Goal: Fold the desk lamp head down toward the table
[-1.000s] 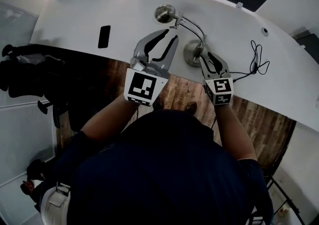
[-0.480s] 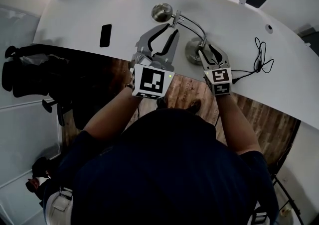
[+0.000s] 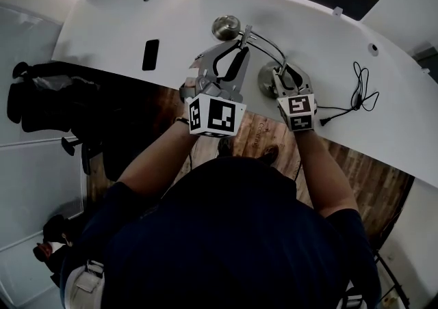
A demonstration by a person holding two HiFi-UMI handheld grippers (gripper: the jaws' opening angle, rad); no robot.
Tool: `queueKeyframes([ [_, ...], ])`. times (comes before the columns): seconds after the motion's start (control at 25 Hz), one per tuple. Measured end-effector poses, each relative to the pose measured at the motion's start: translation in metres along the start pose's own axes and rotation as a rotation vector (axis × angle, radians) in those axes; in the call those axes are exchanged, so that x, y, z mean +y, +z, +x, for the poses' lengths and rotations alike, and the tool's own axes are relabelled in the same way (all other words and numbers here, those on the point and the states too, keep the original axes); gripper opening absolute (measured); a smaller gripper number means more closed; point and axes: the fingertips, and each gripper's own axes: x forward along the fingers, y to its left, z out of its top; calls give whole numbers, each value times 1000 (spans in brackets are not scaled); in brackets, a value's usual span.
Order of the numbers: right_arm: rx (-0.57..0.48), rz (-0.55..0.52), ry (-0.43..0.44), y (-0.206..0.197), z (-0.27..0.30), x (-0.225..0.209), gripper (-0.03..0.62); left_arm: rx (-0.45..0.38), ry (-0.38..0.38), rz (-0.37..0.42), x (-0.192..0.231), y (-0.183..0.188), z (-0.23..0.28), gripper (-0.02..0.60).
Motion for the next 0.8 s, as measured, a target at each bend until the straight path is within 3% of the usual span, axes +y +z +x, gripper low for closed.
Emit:
queueKeyframes([
  [0.48, -22, 29, 6, 0, 1, -1, 124, -34, 10, -3, 2, 2, -1, 60],
  [0.64, -32, 28, 1, 1, 2, -2, 124, -31, -15, -110, 5, -1, -1, 57],
  [0.8, -29, 26, -1, 1, 2, -2, 124, 32, -7, -208, 9, -29, 1, 54],
])
